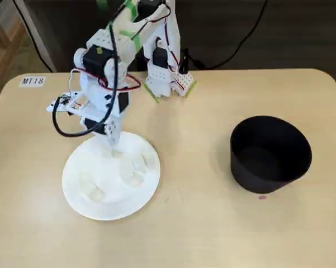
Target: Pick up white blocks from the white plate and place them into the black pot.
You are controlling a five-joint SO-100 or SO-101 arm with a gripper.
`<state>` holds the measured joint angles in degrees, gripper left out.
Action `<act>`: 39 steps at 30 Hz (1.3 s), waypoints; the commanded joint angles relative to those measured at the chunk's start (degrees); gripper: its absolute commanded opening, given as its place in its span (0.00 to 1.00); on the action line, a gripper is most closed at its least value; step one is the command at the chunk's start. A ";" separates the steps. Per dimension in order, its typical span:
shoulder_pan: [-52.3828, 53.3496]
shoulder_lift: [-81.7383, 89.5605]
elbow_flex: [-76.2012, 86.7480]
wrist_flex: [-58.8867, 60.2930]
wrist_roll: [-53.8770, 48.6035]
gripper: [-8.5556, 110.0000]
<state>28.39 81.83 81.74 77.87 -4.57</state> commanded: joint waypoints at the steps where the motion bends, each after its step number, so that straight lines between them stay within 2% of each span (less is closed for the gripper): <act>1: 0.26 -3.34 -6.24 -0.88 0.18 0.13; 4: 0.26 -7.29 -9.40 -0.62 1.32 0.27; 7: 0.53 -10.20 -11.69 -0.35 2.02 0.34; 11: 1.14 -12.39 -12.74 -1.14 3.25 0.37; 19: 0.88 -21.45 -22.76 0.26 3.87 0.38; 25: 0.70 -33.84 -40.08 7.29 3.78 0.32; 28: 0.62 -37.09 -44.82 7.29 4.75 0.19; 30: 0.62 -39.20 -47.55 7.29 6.94 0.05; 39: -1.32 -42.80 -67.85 14.15 5.19 0.05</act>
<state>28.48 37.71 23.47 90.18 1.05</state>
